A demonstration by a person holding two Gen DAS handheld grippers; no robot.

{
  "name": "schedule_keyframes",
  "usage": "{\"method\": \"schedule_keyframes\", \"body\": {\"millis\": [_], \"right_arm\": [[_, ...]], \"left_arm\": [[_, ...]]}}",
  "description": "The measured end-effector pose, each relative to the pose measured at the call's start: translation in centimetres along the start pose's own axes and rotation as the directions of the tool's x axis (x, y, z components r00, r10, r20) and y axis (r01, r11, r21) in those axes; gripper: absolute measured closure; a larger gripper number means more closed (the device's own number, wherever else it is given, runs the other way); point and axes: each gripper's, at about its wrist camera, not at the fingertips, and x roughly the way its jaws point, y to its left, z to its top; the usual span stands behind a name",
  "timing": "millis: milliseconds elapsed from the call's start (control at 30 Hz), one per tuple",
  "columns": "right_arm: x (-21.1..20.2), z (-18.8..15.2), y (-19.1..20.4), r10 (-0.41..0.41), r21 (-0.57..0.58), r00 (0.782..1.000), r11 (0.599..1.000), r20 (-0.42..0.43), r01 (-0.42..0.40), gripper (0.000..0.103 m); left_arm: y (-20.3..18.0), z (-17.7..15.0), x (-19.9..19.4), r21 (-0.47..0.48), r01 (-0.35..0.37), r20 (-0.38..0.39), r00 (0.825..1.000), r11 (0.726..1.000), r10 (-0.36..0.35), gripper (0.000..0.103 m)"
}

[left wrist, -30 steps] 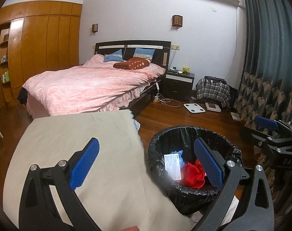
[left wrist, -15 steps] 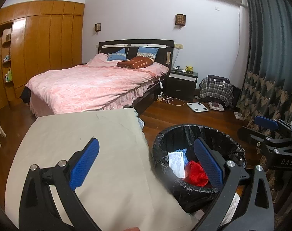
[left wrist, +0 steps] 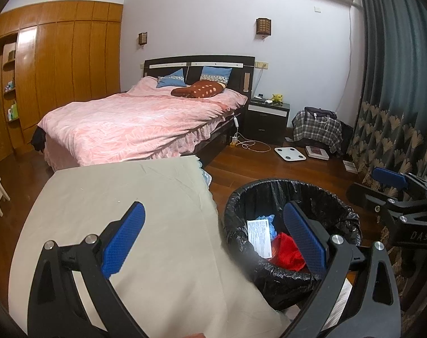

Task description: Collect trash

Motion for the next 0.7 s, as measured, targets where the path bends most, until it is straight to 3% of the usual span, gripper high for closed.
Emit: {"method": "schedule_keyframes", "body": {"millis": [700], "right_arm": [[0.13,-0.16,-0.03,0.002,0.002,1.0,1.0,-0.001,-0.002,0.006]], "left_arm": [[-0.19,0.06,-0.01,0.002,-0.002,-0.001,1.0,1.0,0.002,0.007]]}}
